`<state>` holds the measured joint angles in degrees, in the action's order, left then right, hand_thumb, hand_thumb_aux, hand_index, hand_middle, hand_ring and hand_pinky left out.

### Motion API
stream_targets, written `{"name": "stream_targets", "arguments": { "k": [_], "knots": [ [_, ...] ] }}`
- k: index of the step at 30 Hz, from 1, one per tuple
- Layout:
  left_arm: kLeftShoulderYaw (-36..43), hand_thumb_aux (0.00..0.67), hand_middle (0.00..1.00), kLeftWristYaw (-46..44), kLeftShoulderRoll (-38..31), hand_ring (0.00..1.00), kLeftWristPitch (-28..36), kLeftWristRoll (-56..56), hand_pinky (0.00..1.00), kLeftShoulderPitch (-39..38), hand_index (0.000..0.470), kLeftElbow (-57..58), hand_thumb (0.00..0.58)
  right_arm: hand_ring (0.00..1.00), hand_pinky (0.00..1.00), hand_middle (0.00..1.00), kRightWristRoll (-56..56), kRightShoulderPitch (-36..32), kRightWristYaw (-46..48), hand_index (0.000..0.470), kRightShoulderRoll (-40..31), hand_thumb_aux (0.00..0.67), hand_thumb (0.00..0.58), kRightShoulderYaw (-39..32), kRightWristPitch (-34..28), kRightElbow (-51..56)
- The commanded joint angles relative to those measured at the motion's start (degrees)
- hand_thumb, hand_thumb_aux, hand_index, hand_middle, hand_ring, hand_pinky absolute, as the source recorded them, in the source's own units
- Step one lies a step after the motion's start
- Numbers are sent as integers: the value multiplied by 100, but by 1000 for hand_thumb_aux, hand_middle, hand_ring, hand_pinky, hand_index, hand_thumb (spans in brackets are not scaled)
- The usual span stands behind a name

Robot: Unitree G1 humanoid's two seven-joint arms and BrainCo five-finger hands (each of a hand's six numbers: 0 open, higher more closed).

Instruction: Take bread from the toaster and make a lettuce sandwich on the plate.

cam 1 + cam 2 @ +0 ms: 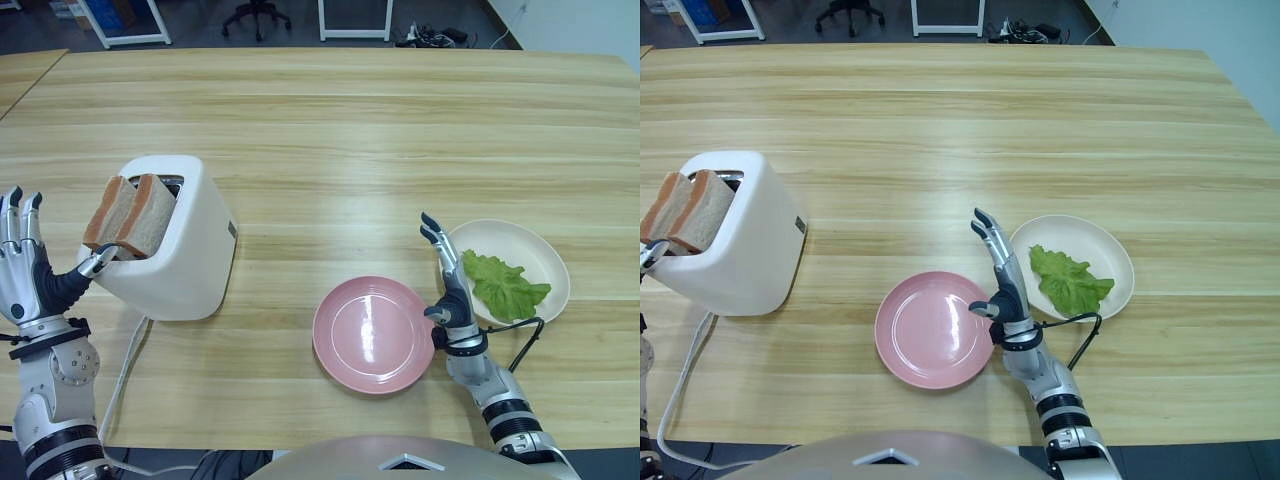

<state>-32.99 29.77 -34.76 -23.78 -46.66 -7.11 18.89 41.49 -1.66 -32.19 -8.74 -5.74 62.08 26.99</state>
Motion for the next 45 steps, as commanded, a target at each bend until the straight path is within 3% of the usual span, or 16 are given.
{"name": "stream_targets", "arguments": {
  "k": [1, 13, 15, 16, 18, 19, 20, 26, 28, 29, 35, 41, 45],
  "knots": [
    [275, 0, 0, -54, -301, 0, 251, 176, 0, -154, 0, 189, 0, 0, 0, 0, 137, 12, -201, 0, -77, 0, 0, -141, -102, 290],
    [1230, 5, 0, -760, -1059, 0, 544, 494, 0, -117, 4, -210, 9, 0, 0, 0, 350, -141, -746, 0, -238, 0, 0, -483, -254, 475],
    [1385, 145, 0, -944, -1185, 0, 544, 550, 0, -64, 101, -171, 223, 0, 0, 0, 382, -167, -827, 0, -266, 0, 0, -547, -283, 508],
    [1447, 339, 0, -1015, -1226, 0, 546, 578, 0, -52, 238, -133, 438, 0, 0, 0, 397, -179, -865, 0, -279, 0, 0, -577, -294, 527],
    [1585, 449, 0, -1161, -1305, 0, 538, 659, 0, -65, 315, -55, 517, 0, 0, 0, 432, -196, -951, 0, -307, 0, 0, -637, -314, 560],
    [1638, 573, 0, -1204, -1333, 0, 529, 701, 0, -76, 402, -22, 568, 0, 0, 0, 442, -202, -984, 0, -319, 0, 0, -662, -326, 566],
    [1685, 670, 0, -1230, -1364, 0, 523, 743, 0, -88, 470, 5, 580, 0, 0, 0, 447, -208, -1015, 0, -330, 0, 0, -687, -337, 570],
    [1962, 670, 31, -1396, -1471, 31, 186, 1058, 31, -106, 470, 4, 580, 0, 0, 0, 447, -226, -1136, 0, -397, 0, 0, -825, -399, 592],
    [2011, 670, 796, -1297, -1446, 796, 40, 1172, 796, -65, 470, 1, 580, 0, 0, 0, 445, -236, -1161, 0, -410, 0, 0, -859, -419, 608],
    [1976, 670, 1000, -1170, -1415, 1000, 7, 1214, 1000, -46, 470, -47, 580, 0, 0, 0, 437, -243, -1169, 0, -421, 0, 0, -875, -420, 624],
    [1444, 670, 1000, 172, -1107, 1000, 33, 1391, 1000, 461, 470, -117, 580, 0, 0, 0, 360, -243, -1210, 0, -454, 0, 0, -929, -450, 652],
    [1112, 670, 1000, 1405, -644, 1000, -587, 1782, 1000, 1209, 470, 145, 580, 0, 0, 0, 250, -251, -1313, 0, -482, 0, 0, -856, -501, 596],
    [900, 670, 1000, 1310, -68, 1000, -1239, 2810, 1000, 1369, 470, -982, 580, 0, 0, 0, 138, -208, -1386, 0, -567, 0, 0, -693, -514, 454]
  ]
}}
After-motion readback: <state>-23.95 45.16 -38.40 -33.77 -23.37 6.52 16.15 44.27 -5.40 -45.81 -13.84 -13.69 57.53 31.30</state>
